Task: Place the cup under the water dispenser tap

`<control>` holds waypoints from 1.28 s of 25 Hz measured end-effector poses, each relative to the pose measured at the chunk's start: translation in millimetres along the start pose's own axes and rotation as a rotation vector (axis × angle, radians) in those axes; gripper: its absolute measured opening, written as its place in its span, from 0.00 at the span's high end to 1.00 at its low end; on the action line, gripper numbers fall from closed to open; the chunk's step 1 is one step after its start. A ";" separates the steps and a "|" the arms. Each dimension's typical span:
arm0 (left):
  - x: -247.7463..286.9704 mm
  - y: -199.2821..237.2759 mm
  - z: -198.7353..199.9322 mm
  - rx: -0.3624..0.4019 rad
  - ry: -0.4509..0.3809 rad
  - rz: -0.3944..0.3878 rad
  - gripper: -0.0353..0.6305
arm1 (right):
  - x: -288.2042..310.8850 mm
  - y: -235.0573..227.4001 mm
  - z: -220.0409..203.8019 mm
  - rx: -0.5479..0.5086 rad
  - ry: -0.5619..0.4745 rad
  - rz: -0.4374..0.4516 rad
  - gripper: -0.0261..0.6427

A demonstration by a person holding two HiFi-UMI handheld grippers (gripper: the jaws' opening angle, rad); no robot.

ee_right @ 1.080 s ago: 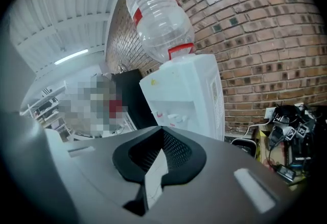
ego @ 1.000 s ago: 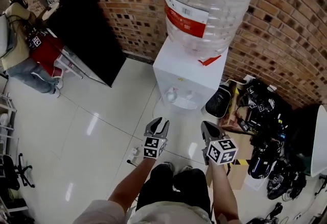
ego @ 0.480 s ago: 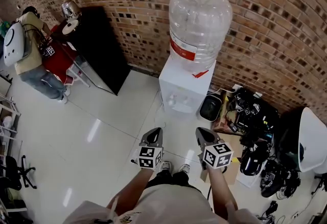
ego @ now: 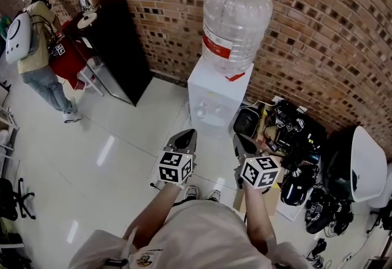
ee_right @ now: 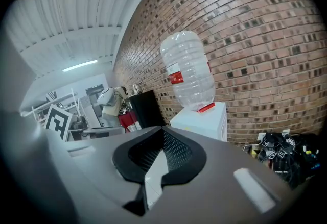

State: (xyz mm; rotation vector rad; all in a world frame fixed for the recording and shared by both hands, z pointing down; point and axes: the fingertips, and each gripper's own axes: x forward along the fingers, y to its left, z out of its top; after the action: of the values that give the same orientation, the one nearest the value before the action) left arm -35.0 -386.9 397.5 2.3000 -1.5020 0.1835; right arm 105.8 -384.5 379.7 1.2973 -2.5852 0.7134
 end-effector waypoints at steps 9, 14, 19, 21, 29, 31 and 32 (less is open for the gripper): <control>-7.0 -4.0 12.2 0.044 -0.014 0.017 0.93 | -8.6 0.1 -2.2 0.006 0.011 -0.005 0.96; -7.2 -2.4 13.6 0.023 -0.011 0.024 0.93 | -10.0 0.5 0.0 0.006 0.008 -0.008 0.96; -7.0 -2.1 13.5 0.021 -0.006 0.025 0.93 | -11.3 0.3 2.1 0.005 0.004 -0.013 0.96; -6.4 -1.6 12.7 0.019 -0.002 0.025 0.93 | -11.6 -0.6 2.8 0.003 0.003 -0.018 0.96; -4.7 3.0 10.0 0.023 0.008 0.037 0.93 | -11.0 -4.1 2.5 -0.007 0.009 -0.034 0.96; -4.5 2.6 8.1 0.019 0.010 0.037 0.93 | -10.8 -4.1 2.0 -0.008 0.010 -0.032 0.96; -4.5 2.4 7.1 0.018 0.011 0.038 0.93 | -10.7 -4.0 1.7 -0.008 0.010 -0.030 0.96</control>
State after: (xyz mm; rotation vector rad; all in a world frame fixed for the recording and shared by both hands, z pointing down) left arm -39.7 -386.6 390.2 2.2820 -1.5454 0.2200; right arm 115.6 -379.8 375.8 1.3242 -2.5526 0.7019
